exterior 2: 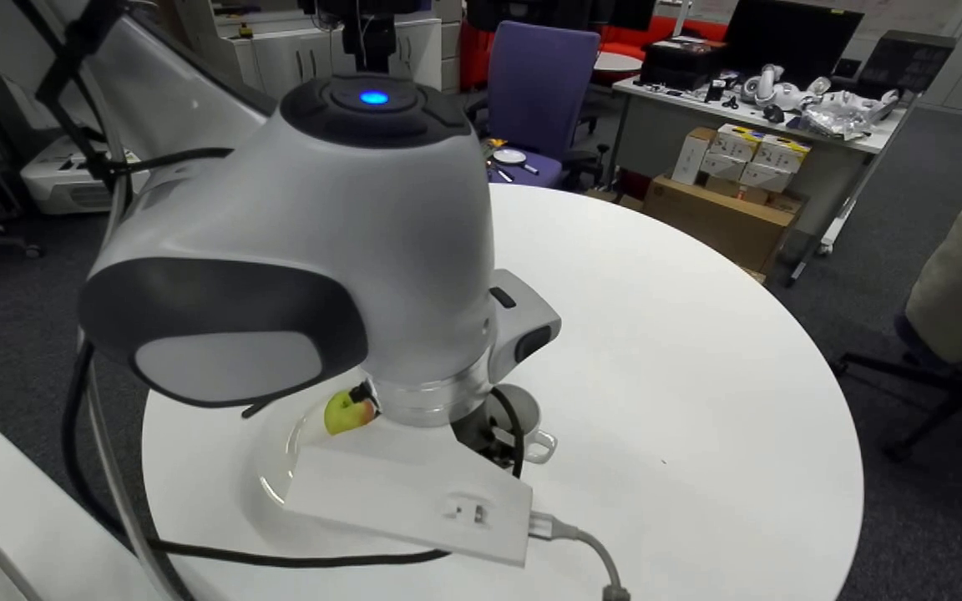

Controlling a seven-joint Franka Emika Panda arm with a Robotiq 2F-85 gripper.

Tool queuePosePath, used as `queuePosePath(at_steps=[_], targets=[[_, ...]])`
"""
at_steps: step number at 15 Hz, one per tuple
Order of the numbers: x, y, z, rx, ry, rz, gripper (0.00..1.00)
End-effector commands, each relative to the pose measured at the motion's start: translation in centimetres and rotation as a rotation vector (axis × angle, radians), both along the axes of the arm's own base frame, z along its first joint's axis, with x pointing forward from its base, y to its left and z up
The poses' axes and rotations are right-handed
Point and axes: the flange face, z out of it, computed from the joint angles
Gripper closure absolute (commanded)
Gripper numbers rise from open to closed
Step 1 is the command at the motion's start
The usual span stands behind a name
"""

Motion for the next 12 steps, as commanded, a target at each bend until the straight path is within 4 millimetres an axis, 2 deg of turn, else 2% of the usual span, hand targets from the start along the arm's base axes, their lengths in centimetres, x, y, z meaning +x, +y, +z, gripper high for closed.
queuePosePath(at_steps=[1, 6, 8, 9, 10, 12], targets=[[-0.3, 0.0, 0.5, 0.007, 0.027, -0.049, 0.97], [-0.3, 0.5, 0.3, 0.043, 0.067, -0.064, 0.97], [-0.5, 0.8, 0.2, 0.050, 0.078, -0.019, 0.97], [-0.4, 0.6, -0.7, 0.044, 0.067, -0.044, 0.97], [-0.4, 0.6, -0.8, 0.046, 0.070, -0.043, 0.89], [-0.4, 0.7, -1.0, 0.048, 0.074, -0.043, 0.89]])
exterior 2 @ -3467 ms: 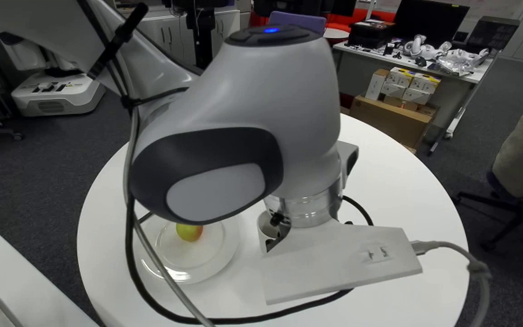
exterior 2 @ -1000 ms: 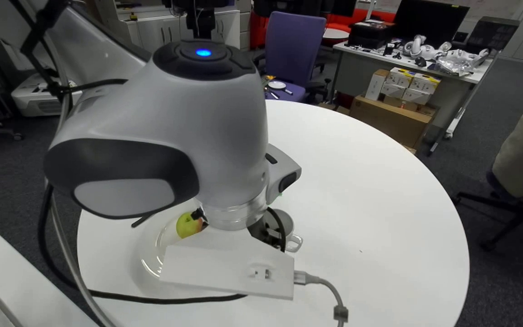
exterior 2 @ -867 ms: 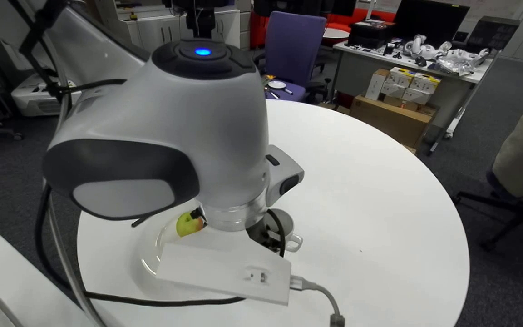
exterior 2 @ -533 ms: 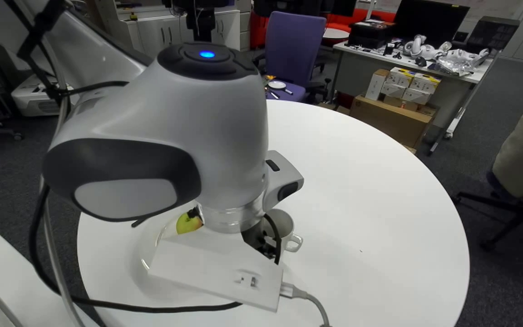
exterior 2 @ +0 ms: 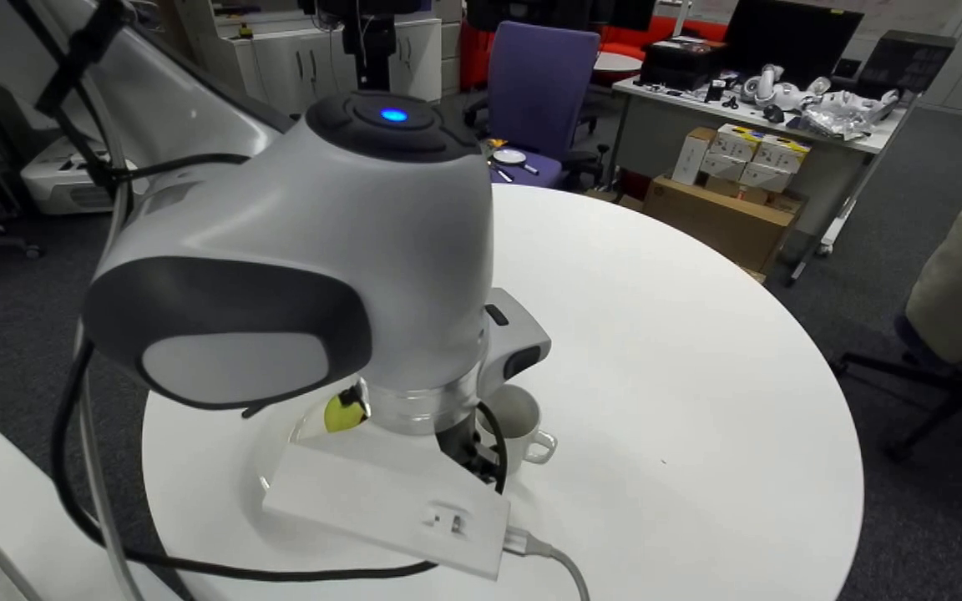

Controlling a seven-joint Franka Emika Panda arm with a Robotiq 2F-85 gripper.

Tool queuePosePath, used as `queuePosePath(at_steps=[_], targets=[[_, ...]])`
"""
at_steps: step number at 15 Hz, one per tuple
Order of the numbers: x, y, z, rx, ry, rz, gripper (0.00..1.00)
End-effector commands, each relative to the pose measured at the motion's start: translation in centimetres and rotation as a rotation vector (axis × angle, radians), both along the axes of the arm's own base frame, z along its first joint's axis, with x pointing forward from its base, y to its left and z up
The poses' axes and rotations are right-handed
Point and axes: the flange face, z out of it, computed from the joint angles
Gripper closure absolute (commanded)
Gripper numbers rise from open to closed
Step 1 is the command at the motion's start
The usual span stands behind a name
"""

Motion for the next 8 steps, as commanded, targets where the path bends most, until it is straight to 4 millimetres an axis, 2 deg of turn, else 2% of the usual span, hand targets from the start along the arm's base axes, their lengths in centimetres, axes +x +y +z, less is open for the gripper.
queuePosePath(at_steps=[1, 7, 8], targets=[[0.00, 0.03, 0.00, 0.000, 0.002, 0.000, 0.89], [0.00, 0.03, -0.02, 0.000, 0.002, 0.000, 0.89], [0.05, -0.05, 0.42, -0.016, -0.011, -0.016, 0.97]])
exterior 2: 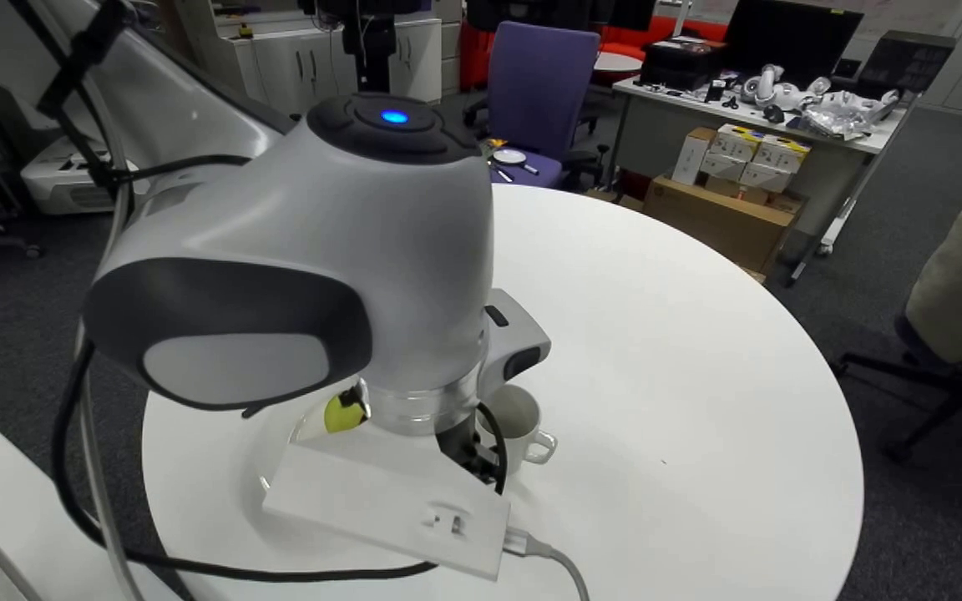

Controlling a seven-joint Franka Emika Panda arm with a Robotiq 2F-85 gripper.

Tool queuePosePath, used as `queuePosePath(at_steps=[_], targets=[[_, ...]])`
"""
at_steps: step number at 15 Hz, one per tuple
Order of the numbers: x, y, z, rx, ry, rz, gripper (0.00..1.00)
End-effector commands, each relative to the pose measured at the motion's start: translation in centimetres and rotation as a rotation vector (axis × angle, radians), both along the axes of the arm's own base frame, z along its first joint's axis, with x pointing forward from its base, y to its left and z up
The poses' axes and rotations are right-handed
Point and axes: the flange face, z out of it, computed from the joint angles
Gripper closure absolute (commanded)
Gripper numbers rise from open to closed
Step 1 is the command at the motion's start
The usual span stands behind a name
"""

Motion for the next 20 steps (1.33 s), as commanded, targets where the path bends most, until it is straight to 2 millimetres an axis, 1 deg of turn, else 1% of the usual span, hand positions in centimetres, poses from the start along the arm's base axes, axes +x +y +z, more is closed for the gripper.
queuePosePath(at_steps=[1, 6, 9, 12, 15, 17, 20], targets=[[0.0, 0.4, 1.1, -0.024, -0.028, -0.017, 0.97], [-0.2, 2.4, 3.8, -0.047, -0.100, 0.008, 0.97], [-0.1, 4.1, 4.5, 0.017, -0.105, -0.018, 0.97], [0.1, 6.2, 4.0, 0.080, -0.090, -0.044, 0.97], [0.4, 7.9, 2.6, 0.067, -0.054, -0.095, 0.97], [0.5, 8.5, 2.0, 0.048, -0.049, -0.132, 0.97], [0.4, 9.0, 1.9, 0.024, -0.057, -0.175, 0.97]])
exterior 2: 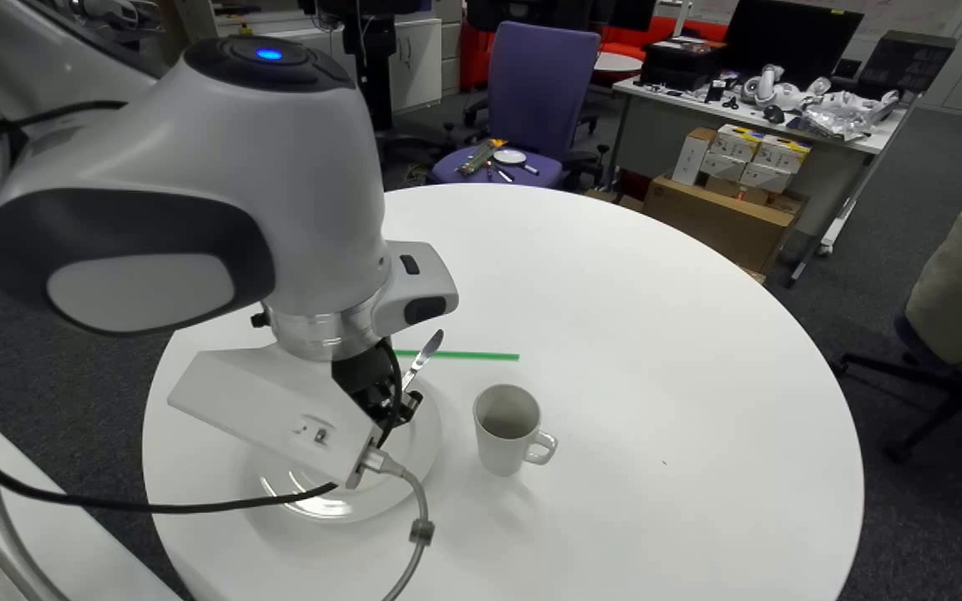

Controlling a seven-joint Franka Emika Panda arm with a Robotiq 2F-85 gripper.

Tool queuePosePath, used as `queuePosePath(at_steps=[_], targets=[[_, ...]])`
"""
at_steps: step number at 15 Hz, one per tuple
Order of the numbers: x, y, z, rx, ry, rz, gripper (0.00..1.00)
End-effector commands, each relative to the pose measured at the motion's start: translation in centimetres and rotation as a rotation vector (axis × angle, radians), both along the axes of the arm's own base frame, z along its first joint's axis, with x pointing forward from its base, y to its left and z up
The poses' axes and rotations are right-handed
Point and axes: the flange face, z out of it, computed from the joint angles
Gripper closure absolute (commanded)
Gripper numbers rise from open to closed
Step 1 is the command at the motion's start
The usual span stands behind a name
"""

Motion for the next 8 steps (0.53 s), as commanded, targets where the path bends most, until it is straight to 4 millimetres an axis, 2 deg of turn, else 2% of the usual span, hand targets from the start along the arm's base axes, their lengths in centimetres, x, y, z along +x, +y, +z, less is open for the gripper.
queuePosePath(at_steps=[1, 8], targets=[[-0.5, 0.9, 0.5, -0.047, -0.033, -0.057, 0.97], [0.2, 1.0, -0.7, -0.126, 0.005, -0.096, 0.97]])
